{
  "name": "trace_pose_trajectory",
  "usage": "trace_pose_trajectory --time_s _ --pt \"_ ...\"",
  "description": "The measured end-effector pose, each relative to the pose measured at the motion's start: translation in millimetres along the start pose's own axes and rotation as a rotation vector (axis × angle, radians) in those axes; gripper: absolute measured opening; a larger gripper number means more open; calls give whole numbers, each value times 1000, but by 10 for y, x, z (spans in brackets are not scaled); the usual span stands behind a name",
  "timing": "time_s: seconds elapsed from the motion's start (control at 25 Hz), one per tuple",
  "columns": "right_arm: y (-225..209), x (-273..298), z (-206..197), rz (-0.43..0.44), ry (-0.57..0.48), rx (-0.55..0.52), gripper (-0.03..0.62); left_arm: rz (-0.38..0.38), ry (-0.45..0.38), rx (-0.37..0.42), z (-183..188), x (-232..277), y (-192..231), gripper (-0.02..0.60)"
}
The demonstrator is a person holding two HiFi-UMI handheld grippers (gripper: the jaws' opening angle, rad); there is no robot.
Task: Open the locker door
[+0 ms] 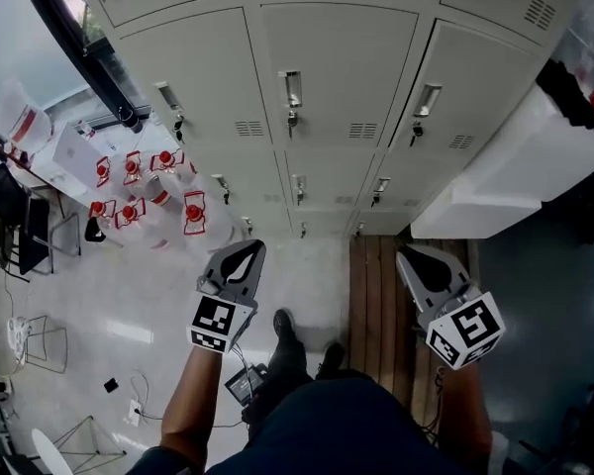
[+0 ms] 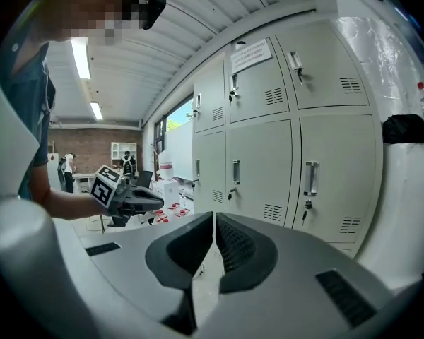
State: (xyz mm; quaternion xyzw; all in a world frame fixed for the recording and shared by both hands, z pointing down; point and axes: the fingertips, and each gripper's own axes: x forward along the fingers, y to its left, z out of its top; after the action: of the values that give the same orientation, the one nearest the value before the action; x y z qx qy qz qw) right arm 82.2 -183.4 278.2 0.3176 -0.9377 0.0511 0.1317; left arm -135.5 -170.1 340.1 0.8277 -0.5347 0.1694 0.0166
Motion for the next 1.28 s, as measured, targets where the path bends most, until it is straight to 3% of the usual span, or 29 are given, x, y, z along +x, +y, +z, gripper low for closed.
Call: trace_pose_trajectory --time_s 0.32,1.08,1.28 --pt "-202 227 -299 -88 69 67 38 -18 32 -55 -347 696 441 18" --pt "-670 698 -1492 -207 259 208 38 1 139 -123 -1767 2533 952 20" --pt "-724 779 -1875 -219 309 244 38 17 177 -147 -2126 2940 996 93"
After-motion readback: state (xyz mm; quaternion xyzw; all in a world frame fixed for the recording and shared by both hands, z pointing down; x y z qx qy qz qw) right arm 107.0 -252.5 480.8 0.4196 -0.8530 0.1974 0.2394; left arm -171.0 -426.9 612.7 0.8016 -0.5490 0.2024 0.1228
